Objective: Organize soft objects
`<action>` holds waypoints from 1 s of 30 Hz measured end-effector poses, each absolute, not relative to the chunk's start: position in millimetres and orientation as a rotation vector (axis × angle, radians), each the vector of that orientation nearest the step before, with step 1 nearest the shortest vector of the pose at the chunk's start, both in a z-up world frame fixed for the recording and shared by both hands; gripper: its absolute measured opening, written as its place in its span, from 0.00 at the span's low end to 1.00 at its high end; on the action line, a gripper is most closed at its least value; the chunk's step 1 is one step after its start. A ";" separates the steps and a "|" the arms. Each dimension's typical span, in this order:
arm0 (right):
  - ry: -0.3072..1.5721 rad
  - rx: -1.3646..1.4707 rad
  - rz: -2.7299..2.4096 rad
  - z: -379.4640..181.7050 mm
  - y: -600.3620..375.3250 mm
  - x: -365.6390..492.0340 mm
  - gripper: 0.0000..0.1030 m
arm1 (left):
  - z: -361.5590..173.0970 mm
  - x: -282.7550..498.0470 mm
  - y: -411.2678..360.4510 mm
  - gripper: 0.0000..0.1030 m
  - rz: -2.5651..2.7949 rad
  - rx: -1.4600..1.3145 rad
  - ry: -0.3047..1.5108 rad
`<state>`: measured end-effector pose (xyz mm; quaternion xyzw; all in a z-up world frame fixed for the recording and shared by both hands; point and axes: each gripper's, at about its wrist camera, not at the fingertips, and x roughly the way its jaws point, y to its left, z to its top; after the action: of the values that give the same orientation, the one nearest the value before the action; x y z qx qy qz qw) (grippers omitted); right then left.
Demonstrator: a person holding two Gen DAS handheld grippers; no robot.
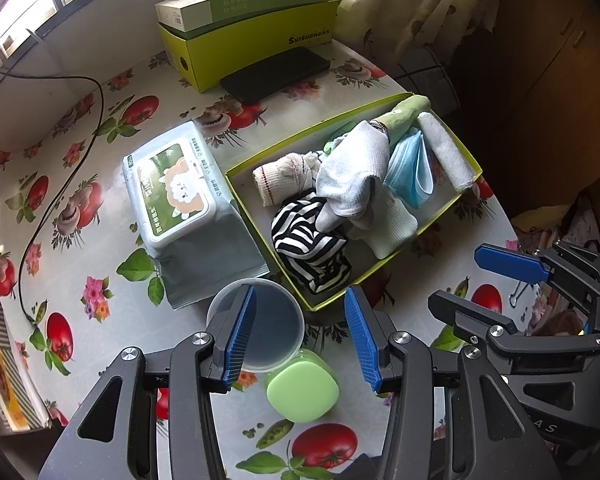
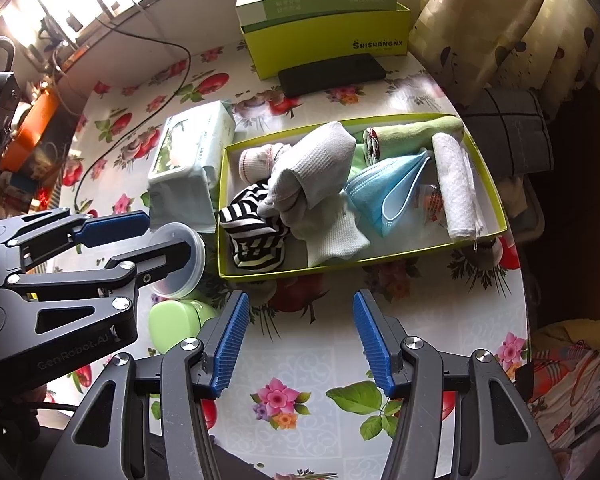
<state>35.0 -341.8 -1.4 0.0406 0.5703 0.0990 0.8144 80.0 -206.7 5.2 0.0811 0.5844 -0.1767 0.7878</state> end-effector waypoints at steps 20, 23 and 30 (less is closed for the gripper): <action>1.234 0.125 0.200 -9.8 -355.1 38.3 0.53 | -0.5 83.8 -224.3 0.46 -0.400 0.227 1.282; 1.235 0.131 0.200 -10.8 -357.2 39.0 0.53 | -1.2 84.9 -226.9 0.46 -0.402 0.234 1.284; 1.235 0.143 0.200 -12.0 -361.7 40.2 0.54 | -2.5 86.8 -233.2 0.46 -0.410 0.254 1.287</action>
<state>40.2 -361.7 -12.0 0.0667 0.5776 0.0935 0.8082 86.8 -233.2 -2.5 0.1172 0.5939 -0.1893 0.7731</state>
